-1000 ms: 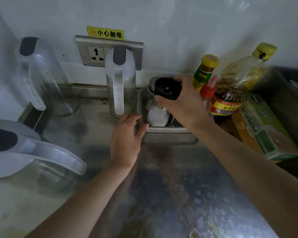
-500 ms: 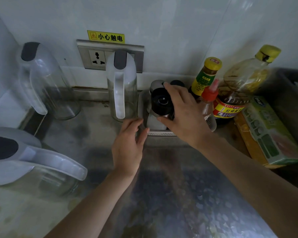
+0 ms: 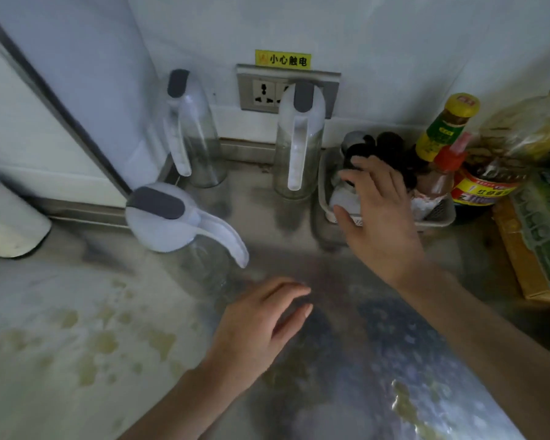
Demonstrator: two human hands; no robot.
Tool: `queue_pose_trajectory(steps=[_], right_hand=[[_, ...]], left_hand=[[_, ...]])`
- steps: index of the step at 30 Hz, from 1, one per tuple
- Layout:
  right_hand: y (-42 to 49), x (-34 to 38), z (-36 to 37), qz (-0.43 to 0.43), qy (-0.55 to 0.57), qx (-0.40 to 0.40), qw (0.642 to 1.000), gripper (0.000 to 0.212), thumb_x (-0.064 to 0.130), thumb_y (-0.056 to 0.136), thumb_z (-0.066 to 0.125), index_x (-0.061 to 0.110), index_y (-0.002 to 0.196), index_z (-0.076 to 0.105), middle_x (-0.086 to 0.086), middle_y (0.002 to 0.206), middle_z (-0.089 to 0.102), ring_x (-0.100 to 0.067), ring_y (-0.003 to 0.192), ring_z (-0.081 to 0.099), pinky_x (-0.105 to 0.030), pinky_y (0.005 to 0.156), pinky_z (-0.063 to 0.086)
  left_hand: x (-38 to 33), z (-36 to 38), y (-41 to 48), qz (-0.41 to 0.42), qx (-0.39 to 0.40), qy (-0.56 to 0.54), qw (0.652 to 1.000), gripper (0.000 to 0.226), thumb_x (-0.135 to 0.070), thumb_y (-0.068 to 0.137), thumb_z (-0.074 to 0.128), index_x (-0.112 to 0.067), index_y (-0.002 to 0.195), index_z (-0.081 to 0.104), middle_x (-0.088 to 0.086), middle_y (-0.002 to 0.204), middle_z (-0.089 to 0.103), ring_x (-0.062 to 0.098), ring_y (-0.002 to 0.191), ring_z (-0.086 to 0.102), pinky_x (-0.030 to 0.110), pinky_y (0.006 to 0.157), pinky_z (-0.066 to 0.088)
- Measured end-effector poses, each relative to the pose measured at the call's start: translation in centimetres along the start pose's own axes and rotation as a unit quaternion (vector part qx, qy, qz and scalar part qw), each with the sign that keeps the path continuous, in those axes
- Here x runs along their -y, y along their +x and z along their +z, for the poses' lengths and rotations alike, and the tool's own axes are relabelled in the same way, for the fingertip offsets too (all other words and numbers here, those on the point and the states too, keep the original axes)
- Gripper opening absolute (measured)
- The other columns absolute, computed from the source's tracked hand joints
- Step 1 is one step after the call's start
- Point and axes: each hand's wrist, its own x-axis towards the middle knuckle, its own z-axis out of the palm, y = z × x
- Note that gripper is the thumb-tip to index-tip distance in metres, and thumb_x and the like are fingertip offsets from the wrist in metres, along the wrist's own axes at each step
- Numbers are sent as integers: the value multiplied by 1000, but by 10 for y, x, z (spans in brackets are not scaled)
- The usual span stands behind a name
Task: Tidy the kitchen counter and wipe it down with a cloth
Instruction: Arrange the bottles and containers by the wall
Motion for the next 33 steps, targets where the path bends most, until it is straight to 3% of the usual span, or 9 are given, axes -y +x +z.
queue_pose_trajectory(steps=[2,4,6,8,11,14,18,26,33], right_hand=[[-8,34,-3,28,153,70,985,27,11,82,61,8,109,60,-6,115,57,-18,104,55,-31,93,44],[-10,66,-6,78,278,159,944,18,20,87,60,19,104,62,12,95,57,-4,80,54,-17,77,43],[-9,90,-6,127,356,255,890,11,33,87,61,33,98,61,14,83,60,-7,72,55,-22,70,47],[-5,105,-2,119,359,274,884,11,39,86,62,36,97,61,12,83,63,-6,67,55,-26,66,47],[-2,115,4,114,328,269,899,20,36,89,58,26,106,61,13,80,60,-5,63,57,-22,64,45],[-9,125,8,136,347,241,896,12,25,92,56,16,100,60,-2,71,60,-19,67,61,-35,68,53],[-13,130,11,193,335,142,911,12,26,93,55,16,89,59,-6,66,62,-20,65,61,-47,73,52],[18,126,34,286,297,15,911,21,27,94,53,8,86,57,1,63,65,-4,62,63,-22,65,51],[48,134,70,287,249,-32,924,20,27,94,52,11,84,55,-2,67,66,-6,63,63,-26,62,51]], left_hand=[[3,-24,-37,-41,-8,11,999,28,-48,89,49,-26,83,66,-15,85,65,2,75,63,21,67,49],[15,-48,-60,-158,-59,18,985,37,-62,82,48,-28,76,59,-18,77,63,-6,66,60,23,58,48],[34,-62,-64,-265,-129,8,956,38,-69,69,52,-34,83,49,-18,88,58,-5,72,60,28,60,49],[49,-71,-55,-304,-157,-18,939,48,-69,59,57,-42,94,39,-18,100,46,0,83,60,37,67,52],[60,-72,-38,-304,-144,-65,939,67,-64,60,71,-31,108,39,-11,110,44,3,89,60,42,73,53],[66,-72,-31,-287,-156,-89,941,45,-38,73,72,-25,104,43,-6,108,51,2,86,62,39,72,53],[69,-80,-14,-248,-154,-114,950,37,-28,80,68,-28,107,42,-7,110,51,2,90,59,28,75,49],[95,-104,57,-206,-142,-111,962,51,-21,87,61,-9,131,38,-4,123,35,8,108,45,13,86,33],[114,-105,107,-221,-149,-127,955,64,-22,90,57,-11,143,21,8,141,33,22,123,46,29,97,37]])
